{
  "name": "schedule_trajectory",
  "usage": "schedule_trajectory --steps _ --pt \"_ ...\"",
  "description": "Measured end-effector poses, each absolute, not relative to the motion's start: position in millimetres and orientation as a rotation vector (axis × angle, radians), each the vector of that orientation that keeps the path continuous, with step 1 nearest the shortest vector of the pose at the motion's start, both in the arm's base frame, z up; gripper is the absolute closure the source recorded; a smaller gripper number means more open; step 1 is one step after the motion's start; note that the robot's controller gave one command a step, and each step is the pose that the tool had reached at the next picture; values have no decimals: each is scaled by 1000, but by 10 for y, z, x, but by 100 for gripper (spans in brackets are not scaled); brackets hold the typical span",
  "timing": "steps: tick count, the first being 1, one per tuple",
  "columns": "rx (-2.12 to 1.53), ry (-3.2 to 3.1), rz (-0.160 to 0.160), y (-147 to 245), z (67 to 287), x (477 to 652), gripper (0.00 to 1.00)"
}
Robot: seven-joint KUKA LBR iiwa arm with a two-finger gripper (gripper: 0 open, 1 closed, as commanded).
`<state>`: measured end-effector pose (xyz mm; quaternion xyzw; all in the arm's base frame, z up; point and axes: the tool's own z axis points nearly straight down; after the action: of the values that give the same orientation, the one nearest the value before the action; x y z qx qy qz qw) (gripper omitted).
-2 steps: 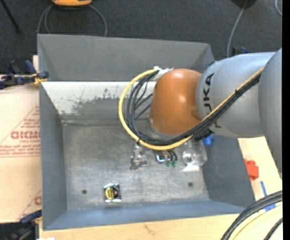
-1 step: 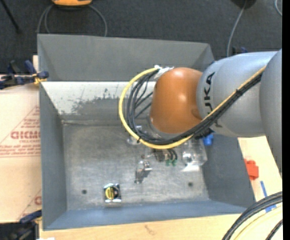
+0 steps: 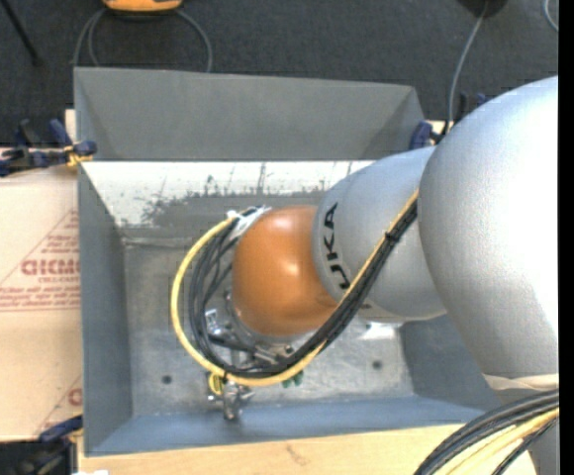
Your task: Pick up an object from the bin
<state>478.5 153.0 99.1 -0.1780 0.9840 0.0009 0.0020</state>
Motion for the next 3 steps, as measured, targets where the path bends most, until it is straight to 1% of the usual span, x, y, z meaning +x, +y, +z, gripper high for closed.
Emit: schedule_trajectory --steps 1,2,3 --pt "-550 3090 4 1522 997 4787 100" --pt "-596 3078 -1 1467 1461 4743 100" --pt "-274 3124 4 1484 1448 4839 100"
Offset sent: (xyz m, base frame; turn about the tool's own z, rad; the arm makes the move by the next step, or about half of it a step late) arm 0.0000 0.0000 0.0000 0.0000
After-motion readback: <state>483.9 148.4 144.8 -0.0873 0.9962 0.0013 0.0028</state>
